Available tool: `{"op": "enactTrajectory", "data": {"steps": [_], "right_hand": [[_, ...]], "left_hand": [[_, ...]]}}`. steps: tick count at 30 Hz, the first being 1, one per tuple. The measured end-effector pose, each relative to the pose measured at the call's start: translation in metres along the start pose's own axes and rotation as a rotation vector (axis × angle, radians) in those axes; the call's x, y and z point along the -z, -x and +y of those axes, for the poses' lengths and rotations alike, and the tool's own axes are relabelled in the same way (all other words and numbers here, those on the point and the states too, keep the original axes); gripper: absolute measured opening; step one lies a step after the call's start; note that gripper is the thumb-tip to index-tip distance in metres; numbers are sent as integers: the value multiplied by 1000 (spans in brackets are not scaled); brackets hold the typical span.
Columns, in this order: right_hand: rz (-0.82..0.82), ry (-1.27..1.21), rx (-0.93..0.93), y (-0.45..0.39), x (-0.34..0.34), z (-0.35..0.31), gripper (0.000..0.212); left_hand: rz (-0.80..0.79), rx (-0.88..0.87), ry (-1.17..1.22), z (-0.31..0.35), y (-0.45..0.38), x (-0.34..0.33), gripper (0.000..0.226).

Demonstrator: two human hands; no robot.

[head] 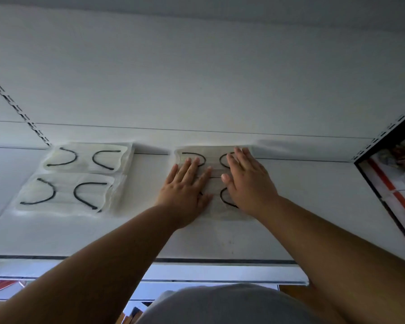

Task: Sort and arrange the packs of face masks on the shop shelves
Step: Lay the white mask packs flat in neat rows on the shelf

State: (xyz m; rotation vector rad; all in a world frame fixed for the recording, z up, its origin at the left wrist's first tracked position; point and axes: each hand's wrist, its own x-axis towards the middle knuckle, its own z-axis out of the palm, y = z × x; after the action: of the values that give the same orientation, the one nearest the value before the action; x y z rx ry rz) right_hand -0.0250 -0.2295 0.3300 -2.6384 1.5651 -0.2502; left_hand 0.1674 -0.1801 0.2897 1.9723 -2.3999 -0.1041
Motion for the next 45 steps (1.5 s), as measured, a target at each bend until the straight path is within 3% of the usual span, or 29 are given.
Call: {"op": "enactTrajectory", "data": {"steps": [2, 4, 6, 11, 17, 20, 25, 29, 37, 45], "right_hand": [[-189, 44, -15, -8, -8, 5, 74], [-269, 33, 36, -4, -18, 5, 101], [-285, 8, 51, 2, -24, 6, 108], [-72, 82, 96, 8, -30, 10, 76], [-130, 69, 64, 6, -27, 9, 91], [-85, 108, 84, 10, -18, 6, 97], [21, 91, 196, 33, -6, 9, 81], [-3, 114, 215, 53, -18, 15, 76], [75, 77, 162, 68, -38, 20, 58], [138, 0, 162, 77, -41, 27, 57]], "left_hand": [[-12, -10, -12, 0, -1, 1, 75], [-16, -9, -9, 0, -2, 1, 72], [-11, -3, 4, 0, -2, 0, 71], [-26, 8, 37, 0, -1, 1, 82], [-48, 11, 84, -1, -4, 7, 89], [45, 10, 157, -4, 2, 16, 83], [247, -78, 164, -18, 31, 26, 65], [189, -118, 128, -29, 56, 9, 61], [245, -144, 110, -31, 62, -10, 47], [263, -181, 132, -30, 61, -12, 47]]}}
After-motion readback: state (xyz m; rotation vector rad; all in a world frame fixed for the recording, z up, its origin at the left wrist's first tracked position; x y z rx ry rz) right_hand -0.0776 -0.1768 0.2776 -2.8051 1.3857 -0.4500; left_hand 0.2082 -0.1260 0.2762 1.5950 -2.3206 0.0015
